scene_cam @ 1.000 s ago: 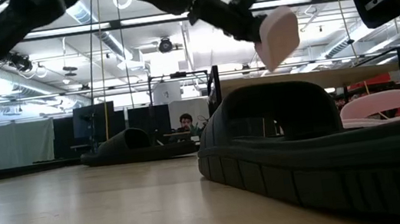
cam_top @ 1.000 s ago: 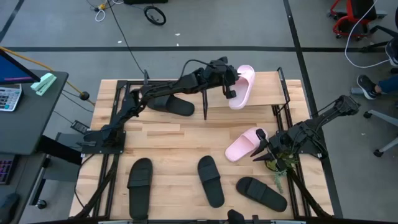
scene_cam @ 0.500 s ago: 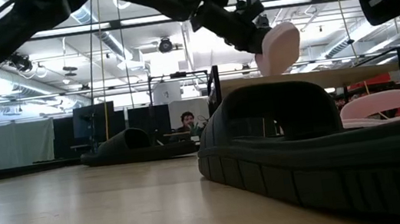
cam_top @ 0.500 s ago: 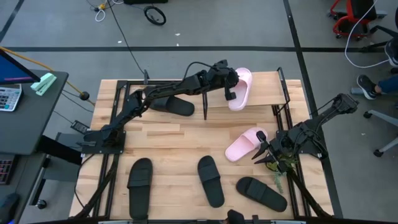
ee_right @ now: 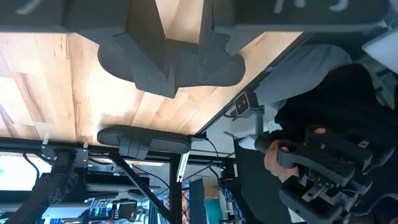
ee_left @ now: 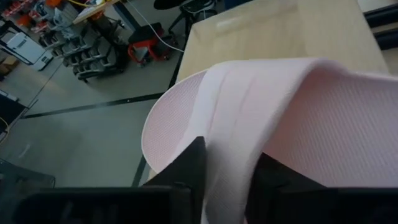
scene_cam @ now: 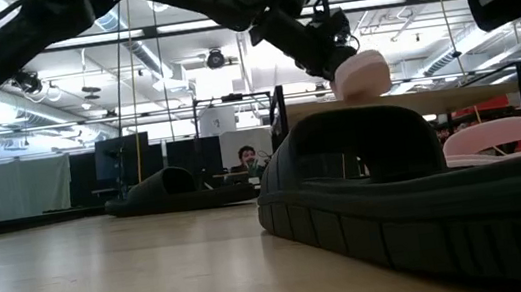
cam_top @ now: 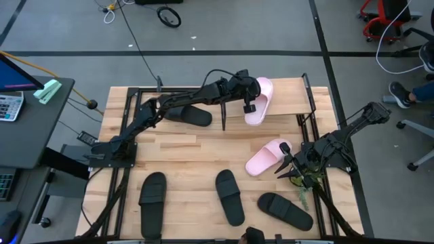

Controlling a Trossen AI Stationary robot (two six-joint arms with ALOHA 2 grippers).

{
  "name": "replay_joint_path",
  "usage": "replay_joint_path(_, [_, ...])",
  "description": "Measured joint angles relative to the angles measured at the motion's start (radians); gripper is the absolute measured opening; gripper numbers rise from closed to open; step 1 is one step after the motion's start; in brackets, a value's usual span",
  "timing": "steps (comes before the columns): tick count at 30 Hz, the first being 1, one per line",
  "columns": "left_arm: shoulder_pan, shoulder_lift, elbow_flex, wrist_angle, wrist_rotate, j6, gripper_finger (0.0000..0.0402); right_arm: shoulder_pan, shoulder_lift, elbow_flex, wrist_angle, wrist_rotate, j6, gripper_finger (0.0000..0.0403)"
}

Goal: Pick and place slides into the shelf
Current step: Put the left pink slide on the shelf

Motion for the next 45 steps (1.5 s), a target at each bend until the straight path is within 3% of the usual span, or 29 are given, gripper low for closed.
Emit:
replay_joint_path(15, [-0.04, -0.002, -0.004, -0.004, -0.01, 0.0, 0.0244, 0.0, 0.0, 0.0, -0.005, 0.0, 0.0, 0.0094])
replay_joint_path(25, [-0.117, -0.121, -0.004, -0.09, -0.044, 0.027, 0.0283, 0.0, 0.0, 0.0, -0.016, 0.0, 0.009, 0.0094])
replay_joint_path(30, [-0.188, -0.264, -0.004, -0.34, -0.212, 0.076, 0.0278, 0.0, 0.0, 0.0, -0.014, 0.0, 0.027, 0.0094])
replay_joint_path(33, [-0.227, -0.363, -0.004, -0.484, -0.334, -0.034, 0.0276, -0.001, 0.0, 0.0, -0.006, 0.01, 0.012, 0.0094])
replay_joint_path(39, [-0.258, -0.578, -0.003, -0.807, -0.357, -0.35, 0.0275, -0.001, 0.001, 0.0, 0.091, 0.078, -0.046, 0.0094])
replay_joint_path(45, [-0.296, -0.752, -0.005, -1.157, -0.358, -0.598, 0.0272, -0.015, 0.01, 0.0, 0.168, 0.228, -0.145, 0.0094])
